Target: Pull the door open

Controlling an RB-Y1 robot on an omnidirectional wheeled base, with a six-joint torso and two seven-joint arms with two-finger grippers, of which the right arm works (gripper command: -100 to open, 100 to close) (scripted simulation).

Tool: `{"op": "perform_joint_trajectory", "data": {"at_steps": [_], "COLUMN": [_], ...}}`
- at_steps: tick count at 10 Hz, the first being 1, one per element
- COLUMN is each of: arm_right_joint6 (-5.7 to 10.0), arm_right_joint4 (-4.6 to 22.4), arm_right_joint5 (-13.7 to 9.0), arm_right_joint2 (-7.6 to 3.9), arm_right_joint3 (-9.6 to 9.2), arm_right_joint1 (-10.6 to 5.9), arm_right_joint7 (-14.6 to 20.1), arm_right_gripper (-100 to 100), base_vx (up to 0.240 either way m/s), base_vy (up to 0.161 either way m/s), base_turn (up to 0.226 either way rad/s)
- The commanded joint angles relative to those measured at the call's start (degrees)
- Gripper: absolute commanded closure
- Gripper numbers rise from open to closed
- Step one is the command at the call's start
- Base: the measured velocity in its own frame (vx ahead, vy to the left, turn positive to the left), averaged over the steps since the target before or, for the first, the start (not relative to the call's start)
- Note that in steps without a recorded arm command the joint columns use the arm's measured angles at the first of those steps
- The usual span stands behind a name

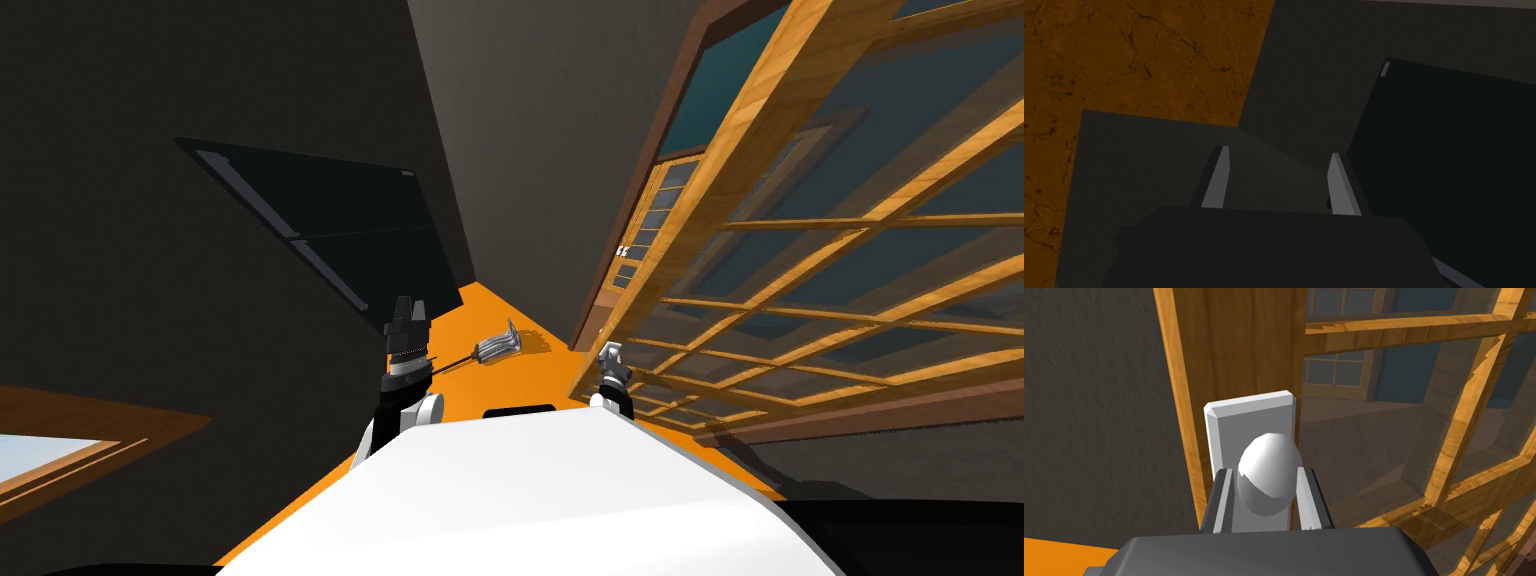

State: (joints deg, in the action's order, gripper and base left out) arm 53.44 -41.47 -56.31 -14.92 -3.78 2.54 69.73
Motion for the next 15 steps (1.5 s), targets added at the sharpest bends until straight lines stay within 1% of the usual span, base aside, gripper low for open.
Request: {"op": "perform_joint_trajectory", "data": {"at_steps": [1, 4, 13, 14, 15], "arm_right_joint6": [0.64, 0.52, 0.24, 0.07, 0.07], "arm_right_joint4": [0.78, 0.78, 0.79, 0.55, 0.55], "arm_right_joint5": [0.24, 0.65, 1.56, 2.01, 2.01], "arm_right_joint2": [-1.19, -1.49, -2.17, -1.73, -1.73], "arm_right_joint3": [0.18, -0.31, -1.38, -2.04, -2.04], "arm_right_joint1": [-0.3, -0.21, 0.01, -0.19, -0.19], "arm_right_joint7": [0.94, 1.57, 2.97, 2.87, 2.87], "arm_right_gripper": [100, 100, 100, -100, -100], "base_vx": [0.126, 0.127, 0.178, -0.023, -0.176], "base_vy": [-0.064, -0.057, -0.073, -0.014, 0.054], "base_turn": [0.017, 0.007, -0.002, 0.004, 0.008]}}
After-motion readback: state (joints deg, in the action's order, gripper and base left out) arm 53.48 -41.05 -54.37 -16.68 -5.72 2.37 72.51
